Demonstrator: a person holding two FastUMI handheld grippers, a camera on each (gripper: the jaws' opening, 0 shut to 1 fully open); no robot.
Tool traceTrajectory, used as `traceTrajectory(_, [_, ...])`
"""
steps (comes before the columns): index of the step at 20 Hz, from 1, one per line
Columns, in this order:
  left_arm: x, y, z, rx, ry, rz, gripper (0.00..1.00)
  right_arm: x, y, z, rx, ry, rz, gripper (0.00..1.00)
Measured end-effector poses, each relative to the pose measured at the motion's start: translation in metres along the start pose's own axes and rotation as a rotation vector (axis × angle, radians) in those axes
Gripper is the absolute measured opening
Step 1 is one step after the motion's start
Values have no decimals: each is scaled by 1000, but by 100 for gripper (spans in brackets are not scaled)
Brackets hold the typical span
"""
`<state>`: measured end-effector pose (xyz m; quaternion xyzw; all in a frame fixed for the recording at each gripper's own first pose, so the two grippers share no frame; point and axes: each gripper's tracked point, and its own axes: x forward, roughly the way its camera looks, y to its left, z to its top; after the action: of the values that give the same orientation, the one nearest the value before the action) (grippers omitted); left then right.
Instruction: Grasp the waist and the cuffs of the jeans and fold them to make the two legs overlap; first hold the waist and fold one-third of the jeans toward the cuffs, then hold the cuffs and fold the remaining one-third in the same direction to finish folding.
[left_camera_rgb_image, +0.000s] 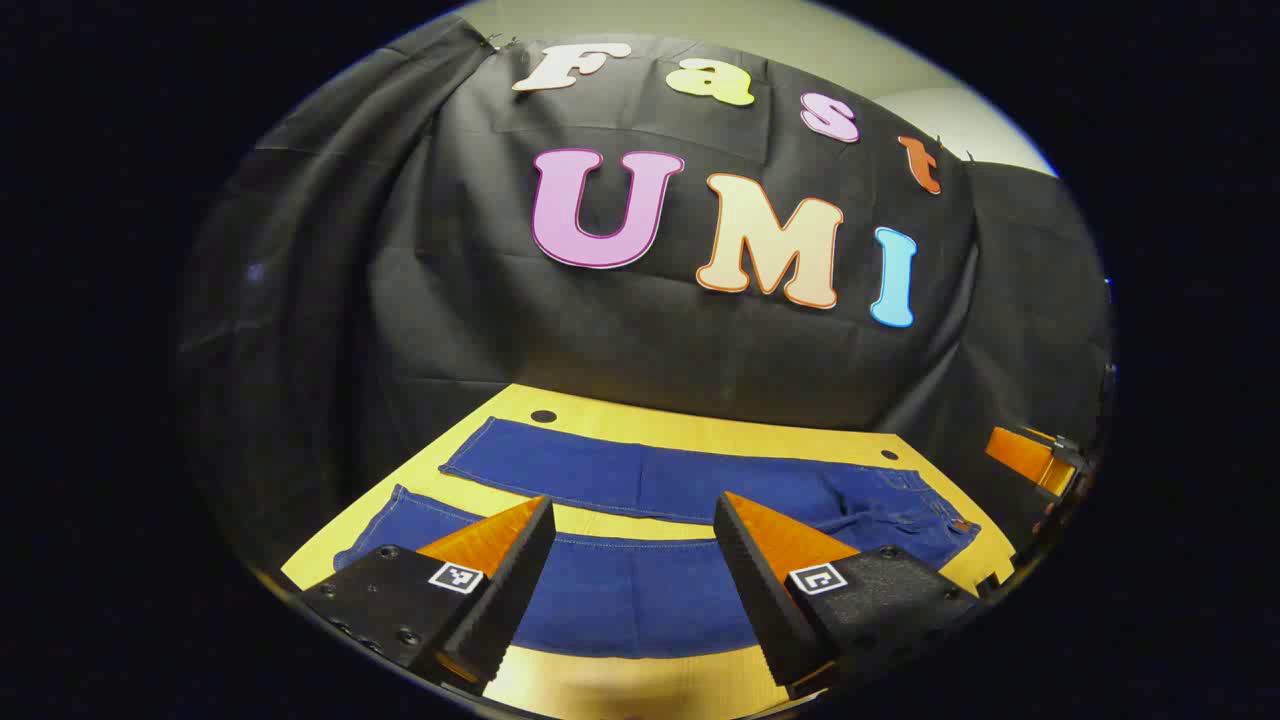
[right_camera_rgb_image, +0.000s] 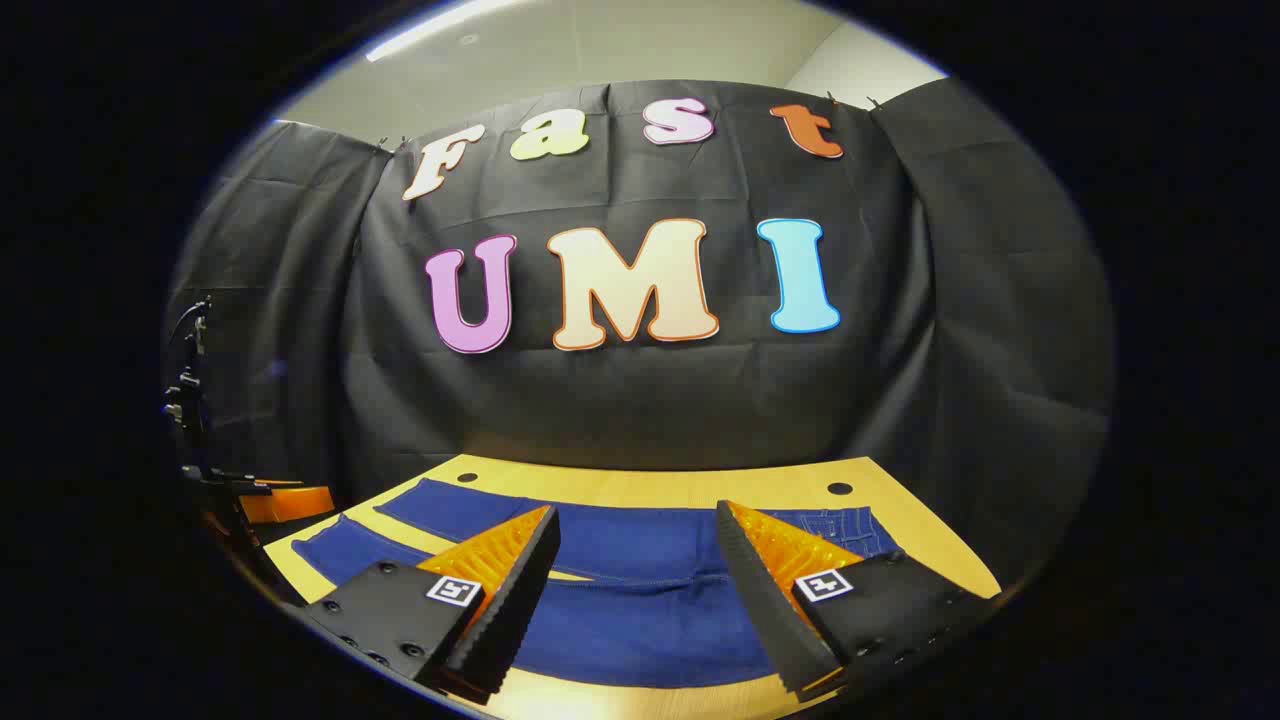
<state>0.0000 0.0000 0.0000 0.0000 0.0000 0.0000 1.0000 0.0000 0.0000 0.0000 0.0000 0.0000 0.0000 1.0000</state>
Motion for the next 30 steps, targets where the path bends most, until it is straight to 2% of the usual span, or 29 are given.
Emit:
traceTrajectory(18, [5,2,-23,46,71,-46,94,6,13,-31,21,94,21,98])
traceTrajectory(22, [1,25,-60,96,155,-55,95,4,13,-45,57,128,10,97])
traceTrajectory(26, [-6,47,-110,135,282,-135,95,-6,13,-64,45,189,8,94])
traceTrajectory(30, [-18,85,-143,208,422,-188,95,-19,16,-73,31,221,15,96])
